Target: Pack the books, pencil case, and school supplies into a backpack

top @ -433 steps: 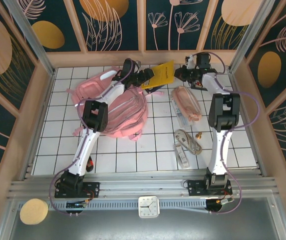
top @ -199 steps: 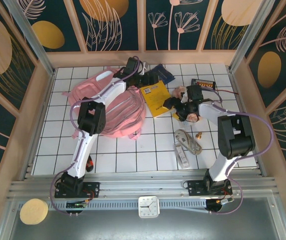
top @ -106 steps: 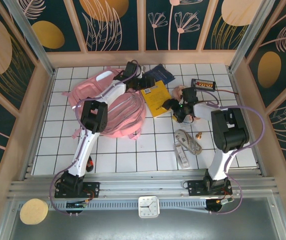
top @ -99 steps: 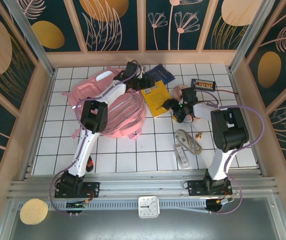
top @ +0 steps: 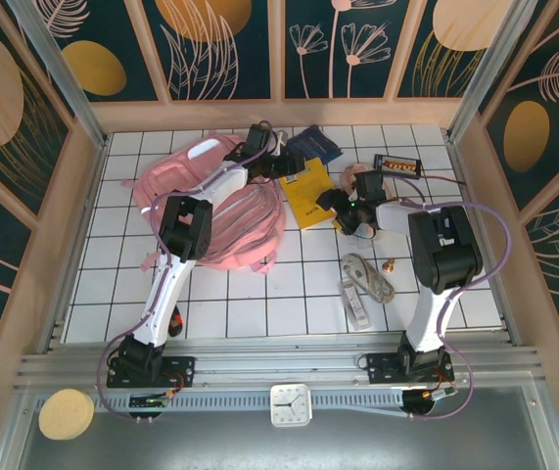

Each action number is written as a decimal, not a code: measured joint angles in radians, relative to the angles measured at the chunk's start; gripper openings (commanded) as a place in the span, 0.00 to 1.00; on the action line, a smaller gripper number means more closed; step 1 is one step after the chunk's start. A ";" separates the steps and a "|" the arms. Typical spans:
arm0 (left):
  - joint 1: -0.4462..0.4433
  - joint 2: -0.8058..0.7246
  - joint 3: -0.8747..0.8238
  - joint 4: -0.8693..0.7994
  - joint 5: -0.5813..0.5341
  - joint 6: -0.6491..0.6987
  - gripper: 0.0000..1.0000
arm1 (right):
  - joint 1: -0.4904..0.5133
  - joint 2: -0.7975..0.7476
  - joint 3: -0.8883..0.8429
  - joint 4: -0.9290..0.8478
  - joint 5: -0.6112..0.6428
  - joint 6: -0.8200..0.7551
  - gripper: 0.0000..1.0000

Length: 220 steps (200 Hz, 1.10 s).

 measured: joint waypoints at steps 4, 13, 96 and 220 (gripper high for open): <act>0.000 0.000 -0.001 0.004 0.000 0.000 0.58 | 0.000 0.003 0.000 0.011 0.002 0.000 0.70; 0.000 0.000 -0.003 0.011 0.003 -0.002 0.57 | 0.002 0.010 0.000 0.034 0.005 -0.005 0.66; -0.002 -0.019 -0.051 0.048 0.026 -0.006 0.55 | 0.055 -0.037 -0.067 0.137 0.108 -0.064 0.24; -0.013 -0.109 -0.121 0.010 0.053 -0.017 0.99 | 0.064 -0.106 -0.026 0.087 0.165 -0.133 0.00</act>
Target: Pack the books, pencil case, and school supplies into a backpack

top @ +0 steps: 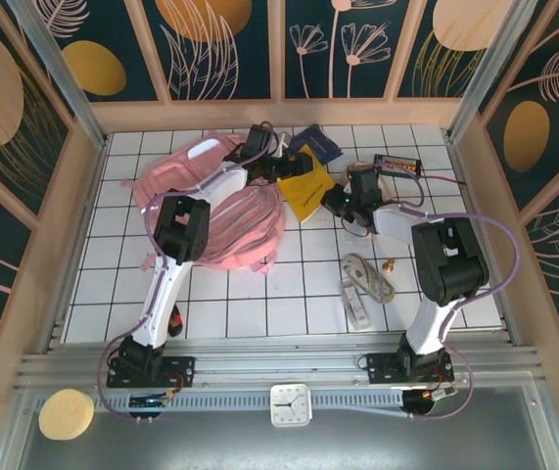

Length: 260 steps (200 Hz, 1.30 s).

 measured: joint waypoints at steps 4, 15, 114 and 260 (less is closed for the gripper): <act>0.000 -0.008 -0.007 -0.003 -0.001 0.000 0.99 | 0.000 -0.003 0.002 -0.003 0.001 -0.003 0.00; 0.000 -0.034 -0.030 -0.013 -0.001 0.000 0.99 | 0.001 -0.013 0.003 -0.009 0.003 -0.008 0.00; 0.052 -0.379 -0.515 0.166 0.061 -0.359 0.99 | -0.039 -0.073 0.067 -0.062 -0.057 0.045 0.00; -0.031 -0.331 -0.637 0.664 0.134 -0.829 0.99 | -0.049 -0.031 0.127 -0.037 -0.156 0.228 0.00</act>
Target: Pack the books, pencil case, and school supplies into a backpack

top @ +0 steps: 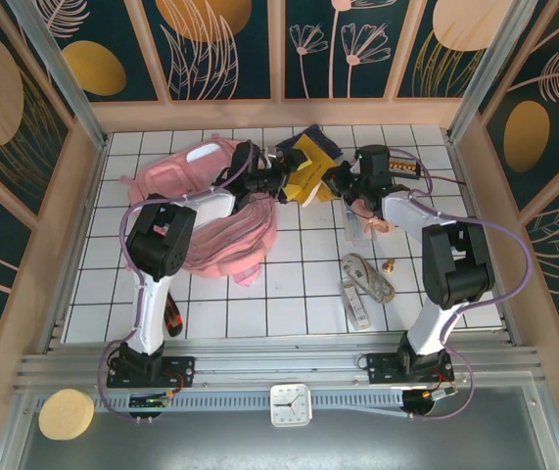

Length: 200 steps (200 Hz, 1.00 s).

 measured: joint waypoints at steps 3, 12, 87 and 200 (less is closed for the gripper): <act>0.000 0.000 0.000 0.000 0.000 0.000 0.99 | 0.000 0.001 0.000 0.000 0.000 0.000 0.00; 0.002 -0.005 -0.003 -0.006 0.000 0.009 0.99 | 0.000 0.004 0.000 0.001 -0.001 0.003 0.00; 0.047 -0.152 -0.126 -0.154 -0.007 0.123 0.99 | 0.001 0.049 0.056 0.001 -0.014 0.014 0.00; 0.015 -0.036 -0.093 -0.013 -0.020 -0.013 0.99 | 0.011 0.049 0.060 0.008 -0.030 0.100 0.00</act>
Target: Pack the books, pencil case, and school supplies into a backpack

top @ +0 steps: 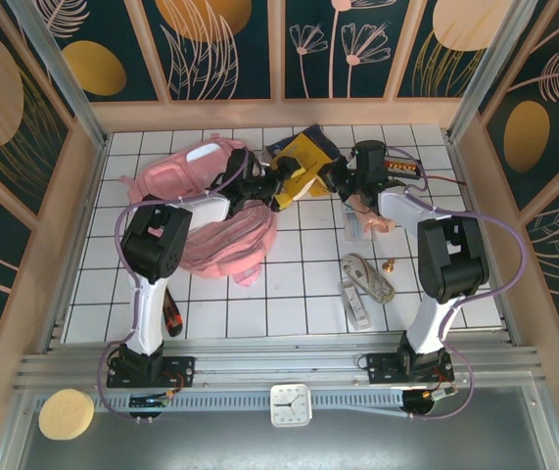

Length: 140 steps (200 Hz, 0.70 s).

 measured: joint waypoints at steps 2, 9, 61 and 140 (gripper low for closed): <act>0.000 0.002 0.000 0.006 -0.004 -0.005 0.99 | 0.000 0.000 0.000 0.000 0.000 0.002 0.00; 0.000 0.008 0.000 0.024 -0.011 -0.022 0.98 | 0.003 0.000 -0.001 0.002 0.000 0.013 0.00; 0.000 0.036 -0.001 0.087 -0.055 -0.093 0.32 | 0.023 -0.003 -0.029 0.019 -0.008 0.068 0.00; 0.008 0.032 0.119 -0.179 -0.030 0.163 0.00 | -0.059 -0.137 0.045 -0.328 -0.158 -0.211 0.99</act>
